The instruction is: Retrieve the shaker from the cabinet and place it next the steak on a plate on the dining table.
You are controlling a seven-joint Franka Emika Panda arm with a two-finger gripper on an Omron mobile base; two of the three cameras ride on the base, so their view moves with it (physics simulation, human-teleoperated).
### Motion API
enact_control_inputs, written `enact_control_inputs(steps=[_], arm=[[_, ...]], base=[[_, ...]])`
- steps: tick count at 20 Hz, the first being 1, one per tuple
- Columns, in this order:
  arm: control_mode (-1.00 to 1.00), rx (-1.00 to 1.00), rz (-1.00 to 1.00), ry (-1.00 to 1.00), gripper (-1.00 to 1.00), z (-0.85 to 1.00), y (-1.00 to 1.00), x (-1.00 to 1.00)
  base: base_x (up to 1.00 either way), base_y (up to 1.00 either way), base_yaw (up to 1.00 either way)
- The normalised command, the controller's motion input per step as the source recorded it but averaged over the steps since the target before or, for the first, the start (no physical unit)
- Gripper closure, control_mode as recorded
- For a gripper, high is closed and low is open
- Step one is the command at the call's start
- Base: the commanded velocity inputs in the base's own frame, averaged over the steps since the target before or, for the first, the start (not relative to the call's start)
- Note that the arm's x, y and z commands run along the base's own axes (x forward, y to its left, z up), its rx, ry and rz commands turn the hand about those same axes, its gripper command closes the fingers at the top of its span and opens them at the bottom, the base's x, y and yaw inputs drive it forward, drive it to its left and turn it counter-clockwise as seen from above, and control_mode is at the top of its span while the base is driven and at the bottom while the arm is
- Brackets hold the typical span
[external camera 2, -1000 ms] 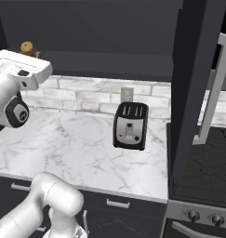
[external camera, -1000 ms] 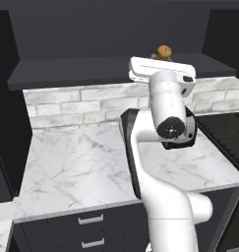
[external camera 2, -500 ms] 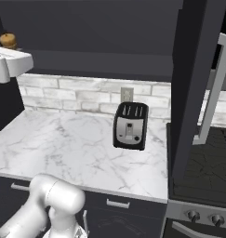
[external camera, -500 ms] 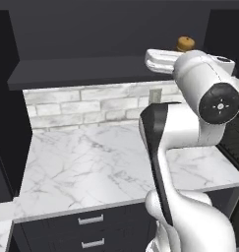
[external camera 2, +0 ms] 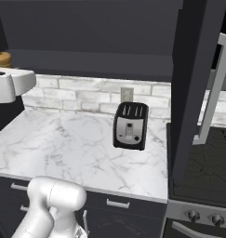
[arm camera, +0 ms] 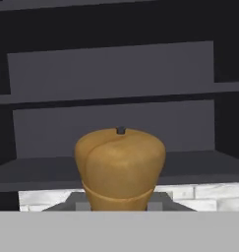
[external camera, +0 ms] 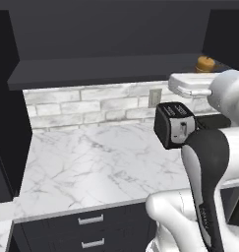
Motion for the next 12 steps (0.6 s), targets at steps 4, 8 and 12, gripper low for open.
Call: enact_control_inputs(steps=[4,8,12], arm=[[-1.00,-0.05,0.08,0.02,1.00,-0.32,-0.23,-0.18],[-1.00,-0.06,0.00,0.00,1.00,-0.28,-0.07,-0.30],[-1.00,0.00,-0.03,0.00,1.00,-0.11,-0.02,-0.64]], base=[[0.00,0.00,0.00],[0.00,0.00,0.00],[0.00,0.00,0.00]])
